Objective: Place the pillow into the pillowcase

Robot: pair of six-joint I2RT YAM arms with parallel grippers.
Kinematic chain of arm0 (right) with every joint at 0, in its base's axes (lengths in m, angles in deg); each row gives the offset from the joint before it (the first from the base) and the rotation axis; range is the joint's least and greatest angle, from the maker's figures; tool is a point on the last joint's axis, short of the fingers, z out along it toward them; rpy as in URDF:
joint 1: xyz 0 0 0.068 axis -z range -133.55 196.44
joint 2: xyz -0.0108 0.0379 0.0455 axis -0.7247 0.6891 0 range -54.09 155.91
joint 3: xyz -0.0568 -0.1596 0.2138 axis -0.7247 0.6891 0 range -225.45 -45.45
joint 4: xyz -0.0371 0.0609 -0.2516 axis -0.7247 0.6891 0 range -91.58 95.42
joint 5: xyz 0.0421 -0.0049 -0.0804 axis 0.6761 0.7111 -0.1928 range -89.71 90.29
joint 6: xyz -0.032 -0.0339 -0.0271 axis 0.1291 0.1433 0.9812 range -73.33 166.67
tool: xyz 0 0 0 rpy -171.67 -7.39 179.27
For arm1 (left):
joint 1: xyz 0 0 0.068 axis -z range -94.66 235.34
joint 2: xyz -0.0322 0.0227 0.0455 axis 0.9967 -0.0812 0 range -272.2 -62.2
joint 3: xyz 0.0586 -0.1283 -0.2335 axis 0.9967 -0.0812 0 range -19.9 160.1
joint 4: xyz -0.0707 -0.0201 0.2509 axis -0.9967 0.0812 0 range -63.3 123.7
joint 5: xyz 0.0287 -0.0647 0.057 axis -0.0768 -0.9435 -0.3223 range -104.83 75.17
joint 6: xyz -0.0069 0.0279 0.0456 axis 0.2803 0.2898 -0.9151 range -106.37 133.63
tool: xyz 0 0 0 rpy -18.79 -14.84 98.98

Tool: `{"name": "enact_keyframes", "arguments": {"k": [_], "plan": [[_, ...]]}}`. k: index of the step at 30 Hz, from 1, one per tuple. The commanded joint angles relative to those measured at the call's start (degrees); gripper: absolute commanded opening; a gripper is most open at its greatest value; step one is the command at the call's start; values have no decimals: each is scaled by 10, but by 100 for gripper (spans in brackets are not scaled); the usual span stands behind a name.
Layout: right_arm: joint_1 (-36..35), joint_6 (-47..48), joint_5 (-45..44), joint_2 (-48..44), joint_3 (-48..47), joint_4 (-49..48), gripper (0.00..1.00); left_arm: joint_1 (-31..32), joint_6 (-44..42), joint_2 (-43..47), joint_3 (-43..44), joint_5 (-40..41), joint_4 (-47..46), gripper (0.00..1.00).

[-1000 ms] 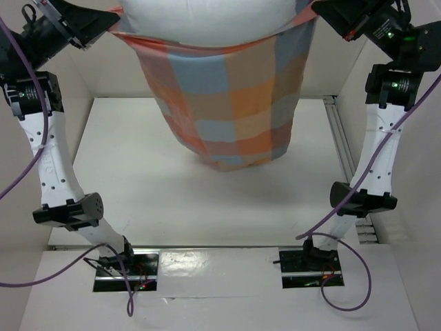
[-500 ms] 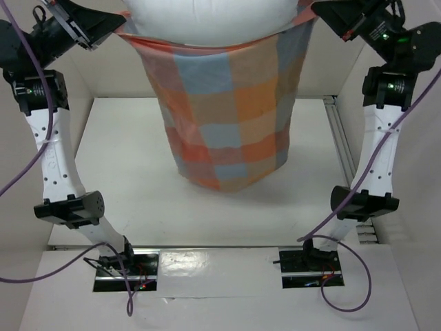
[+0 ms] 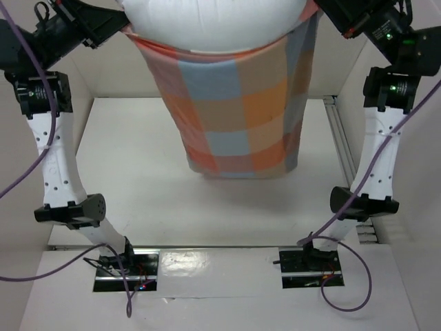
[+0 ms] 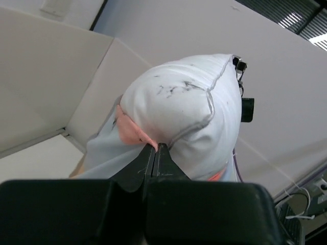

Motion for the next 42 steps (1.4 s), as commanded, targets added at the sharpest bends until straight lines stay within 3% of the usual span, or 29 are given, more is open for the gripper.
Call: {"name": "enact_keyframes", "arguments": {"k": [1, 2, 3, 6, 8, 9, 10, 11, 12, 15, 17, 18, 19, 21, 22, 23, 25, 27, 29, 30, 31, 32, 33, 34, 35, 36, 38, 41, 42], "plan": [[7, -16, -72, 10, -54, -19, 0, -10, -40, -17, 46, 34, 27, 0], [-2, -2, -72, -44, 11, -28, 0, -10, -51, -3, -26, 34, 33, 0], [-11, 24, -72, -75, 167, -13, 0, -2, -62, 13, -79, 34, 33, 0], [-29, 47, -80, -129, 320, -13, 0, 4, -39, 52, -193, 15, -29, 0], [1, -46, -56, -108, 283, -112, 0, 4, -33, 8, -124, 1, 3, 0], [7, -46, -61, -89, 238, -112, 0, 4, -33, -4, -29, 1, 12, 0], [7, -40, -61, -79, 128, -67, 0, -2, -27, -15, 18, 9, 21, 0], [7, -14, -74, -72, 89, -43, 0, -2, -18, -21, 48, 15, 21, 0], [7, 2, -79, -77, 75, -27, 0, -10, -18, -10, 55, 15, 21, 0], [-48, 81, -109, -117, 231, 18, 0, -1, -44, 54, -129, 39, -4, 0], [-35, 33, -74, -91, 226, -53, 0, -1, 7, 43, -150, 5, -75, 0], [-27, -30, -60, -81, 200, -91, 0, -1, 38, 29, -122, 5, -91, 0], [-27, -22, -66, -59, 106, -43, 0, -1, 26, 1, -18, 13, -23, 0], [-41, 72, -95, -50, 53, 49, 0, -1, -61, -11, 66, 40, 70, 0], [-54, 97, -103, -65, 77, 72, 0, 5, -74, -4, 4, 46, 82, 0], [-65, 111, -103, -79, 186, 65, 0, 5, -74, 33, -68, 39, 62, 0], [-51, 74, -79, -82, 252, 36, 0, 5, -17, 47, -180, 21, -46, 0], [-5, 7, -65, -70, 201, -47, 0, 5, -19, 6, -118, 2, -15, 0], [0, 28, -70, -38, 67, 18, 0, 0, -54, -23, 44, 21, 53, 0], [-9, 61, -76, -38, 66, 35, 0, 0, -86, -16, 52, 29, 79, 0], [-25, 85, -90, -44, 101, 47, 0, 9, -86, 0, 22, 29, 70, 0], [-37, 101, -100, -70, 155, 38, 0, 9, -74, 18, -97, 29, 30, 0], [-37, 95, -100, -71, 231, 13, 0, 9, -44, 27, -145, 2, -21, 0], [-18, -3, -53, -71, 240, -46, 0, -3, 22, 14, -158, -13, -68, 0], [5, -58, -44, -52, 228, -118, 0, -11, 37, 0, -93, -21, -94, 0], [30, -75, -44, -40, 128, -114, 0, -19, 38, -15, -30, -15, -57, 0], [23, 16, -68, -18, 21, 47, 0, -32, -24, -28, 66, 18, 42, 0], [-15, 64, -88, -85, 198, 22, 0, -27, 22, 27, -112, 8, -59, 0], [11, 24, -66, -85, 258, -76, 0, -27, 60, 27, -170, -15, -150, 0]]}}
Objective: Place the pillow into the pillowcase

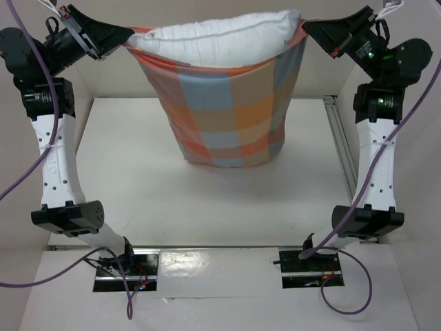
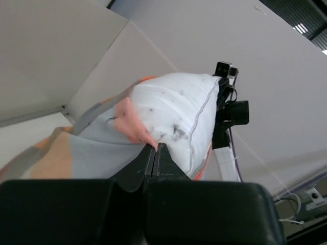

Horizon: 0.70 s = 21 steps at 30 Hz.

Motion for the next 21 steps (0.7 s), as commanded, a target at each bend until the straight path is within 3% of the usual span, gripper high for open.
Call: {"name": "enact_keyframes", "arguments": {"k": [1, 2, 3, 5, 6, 7, 9, 10, 11, 12, 13, 14, 16, 17, 18, 21], "plan": [[45, -114, -1, -44, 75, -185, 0, -24, 95, 26, -66, -9, -173, 0], [68, -140, -1, -36, 37, -217, 0, -39, 89, 12, -22, -9, -152, 0], [85, -140, -1, -11, -93, -158, 0, -46, 75, -1, 93, -2, -118, 0], [94, -65, -13, 0, -174, -74, 0, -53, 26, -11, 154, 26, -33, 0], [82, -41, -20, -19, -154, -54, 0, -46, 26, 2, 75, 26, -43, 0], [54, -24, -25, -41, -25, -73, 0, -39, 32, 21, 8, 26, -76, 0], [59, -87, -9, -49, 55, -146, 0, -39, 113, 26, -51, 7, -198, 0], [79, -145, 4, -34, 19, -254, 0, -44, 128, 11, -14, -2, -199, 0], [119, -185, 4, -17, -40, -250, 0, -50, 112, -19, 41, -2, -180, 0], [124, -163, -2, 19, -113, -205, 0, -65, 93, -32, 103, 9, -92, 0], [124, -129, -7, 31, -180, -97, 0, -73, 80, -39, 185, 17, -73, 0], [111, -78, -7, 31, -220, -73, 0, -78, 80, -39, 178, 24, -84, 0], [102, -91, -23, -8, -121, -118, 0, -84, 130, -7, 81, 31, -177, 0], [115, -120, -23, -8, -52, -204, 0, -84, 136, -7, 80, 31, -178, 0], [122, -170, -23, -8, -52, -231, 0, -84, 137, -18, 86, 31, -172, 0], [129, -181, -47, 37, -156, -225, 0, -90, 146, -51, 131, 37, -172, 0]]}}
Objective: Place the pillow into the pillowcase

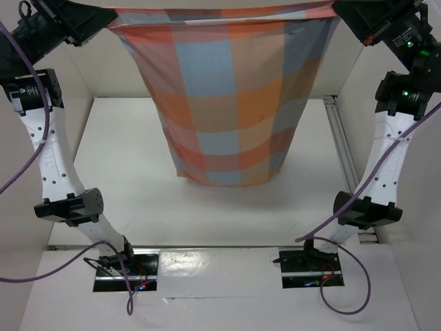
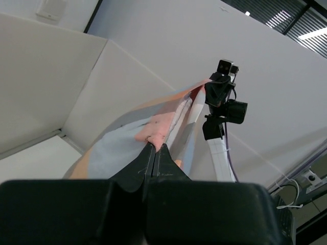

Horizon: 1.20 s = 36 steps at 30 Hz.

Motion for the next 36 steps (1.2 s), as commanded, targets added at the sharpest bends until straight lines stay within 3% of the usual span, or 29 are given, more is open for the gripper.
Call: {"name": "enact_keyframes", "arguments": {"k": [1, 4, 6, 9, 13, 17, 21, 25, 31, 36], "plan": [[36, -38, -124, 33, -74, -76, 0, -52, 39, -24, 36, 72, -55, 0], [36, -80, -157, 39, -81, -145, 0, -88, 105, -45, 41, 72, -127, 0], [29, -63, -173, 48, -98, -145, 0, -104, 104, -51, 59, 80, -133, 0], [-33, -15, -190, 80, -121, -104, 0, -132, 104, -56, 80, 105, -115, 0], [-93, 1, -214, 145, -149, -132, 0, -150, 142, -81, 98, 112, -146, 0], [-136, 64, -255, 218, -225, -107, 0, -155, 111, -89, 126, 112, -133, 0], [-161, 91, -295, 229, -196, -156, 0, -180, 105, -90, 137, 135, -133, 0], [-187, 126, -329, 263, -237, -162, 0, -201, 105, -100, 150, 158, -139, 0], [-194, 119, -331, 269, -222, -180, 0, -253, 105, -41, 132, 170, -160, 0], [-174, 48, -260, 263, -93, -206, 0, -210, 99, 13, 46, 104, -193, 0]]}}
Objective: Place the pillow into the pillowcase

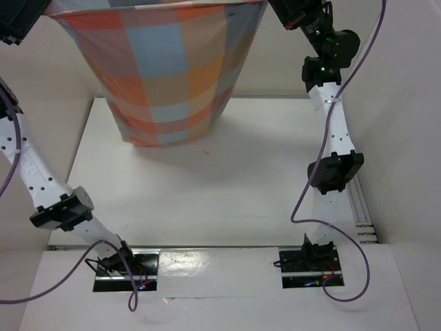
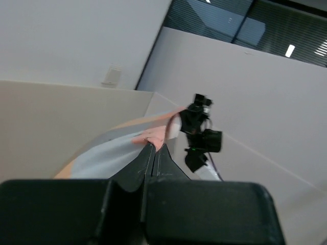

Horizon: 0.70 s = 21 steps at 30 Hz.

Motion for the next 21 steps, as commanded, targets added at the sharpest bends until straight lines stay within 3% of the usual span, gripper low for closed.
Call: {"name": "enact_keyframes", "arguments": {"k": [1, 3, 5, 6, 8, 9, 10, 11, 13, 14, 17, 21], "plan": [[71, -47, -40, -15, 90, -51, 0, 29, -12, 47, -48, 50, -45, 0], [77, -65, -5, -36, 212, -76, 0, 72, -19, 82, -105, 5, -65, 0], [85, -65, 31, -80, 306, -76, 0, 150, -59, 87, -100, -25, -50, 0], [90, -65, 31, -99, 413, -84, 0, 177, -76, 93, -100, -45, -35, 0], [111, -45, 36, -152, 496, -52, 0, 240, -126, 93, -100, -60, -14, 0], [117, -32, 36, -164, 557, -35, 0, 257, -145, 98, -100, -67, 1, 7], [133, -4, 36, -176, 576, -7, 0, 271, -170, 104, -100, -73, 19, 45], [138, 15, 49, -193, 587, 20, 0, 284, -170, 104, -109, -73, 25, 67], [144, 82, 55, -199, 596, 126, 0, 285, -176, 120, -134, -73, 25, 94], [144, 107, 62, -204, 596, 159, 0, 285, -181, 120, -143, -73, 31, 100], [144, 214, 56, -196, 550, 333, 0, 297, -215, 147, -184, -67, 57, 100], [138, 315, -12, -160, 497, 535, 2, 330, -312, 155, -245, -47, 183, 95]]}}
